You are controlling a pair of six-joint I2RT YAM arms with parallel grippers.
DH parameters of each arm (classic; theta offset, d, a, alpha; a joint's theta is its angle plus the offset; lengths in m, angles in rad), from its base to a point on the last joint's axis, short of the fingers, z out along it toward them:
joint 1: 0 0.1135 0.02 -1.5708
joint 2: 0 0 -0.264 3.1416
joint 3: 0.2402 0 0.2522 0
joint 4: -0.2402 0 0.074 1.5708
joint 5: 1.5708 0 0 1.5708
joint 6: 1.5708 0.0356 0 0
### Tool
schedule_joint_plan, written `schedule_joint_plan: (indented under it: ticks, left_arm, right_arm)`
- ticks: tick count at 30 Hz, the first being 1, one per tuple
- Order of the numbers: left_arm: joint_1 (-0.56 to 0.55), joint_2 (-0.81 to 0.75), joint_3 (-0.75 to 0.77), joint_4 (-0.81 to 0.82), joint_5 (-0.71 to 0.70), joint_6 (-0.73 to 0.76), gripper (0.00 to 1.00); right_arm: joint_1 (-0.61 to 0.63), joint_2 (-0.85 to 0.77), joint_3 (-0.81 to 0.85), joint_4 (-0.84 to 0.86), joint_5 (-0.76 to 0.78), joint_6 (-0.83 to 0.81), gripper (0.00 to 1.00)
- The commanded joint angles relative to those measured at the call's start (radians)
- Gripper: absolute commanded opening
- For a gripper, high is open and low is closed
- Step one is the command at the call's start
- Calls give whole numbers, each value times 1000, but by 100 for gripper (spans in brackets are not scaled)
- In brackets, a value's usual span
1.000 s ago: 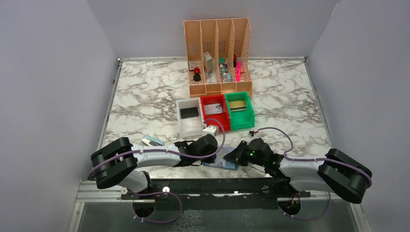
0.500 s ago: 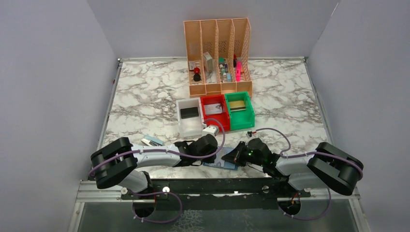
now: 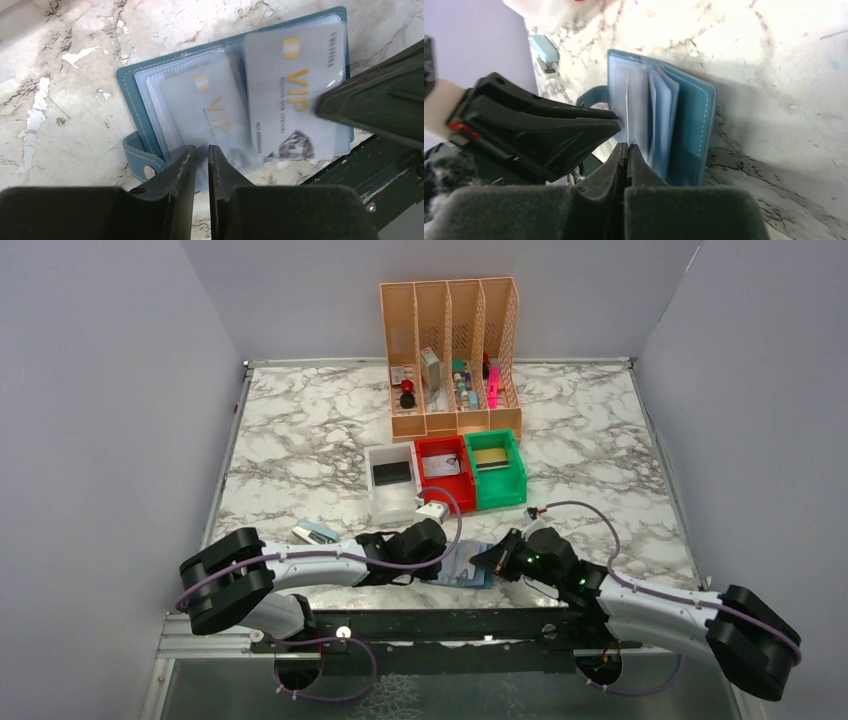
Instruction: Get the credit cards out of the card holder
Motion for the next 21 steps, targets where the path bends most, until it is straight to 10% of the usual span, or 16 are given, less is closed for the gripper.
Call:
schedule_joint_plan:
  ticks: [1,12,21]
  left_arm:
    - [-3,-37,-10,-31,8,25,19]
    - [-2,-124,55,-91,-16,73,34]
    - [44,-262,206,-425,-288,141,77]
  right_arm:
    - [-6,-180,1,-213,120,-67,1]
    - [-7,-326,44,-308,122,-225,1]
    - [-6,-350,100,-259,82,-447,1]
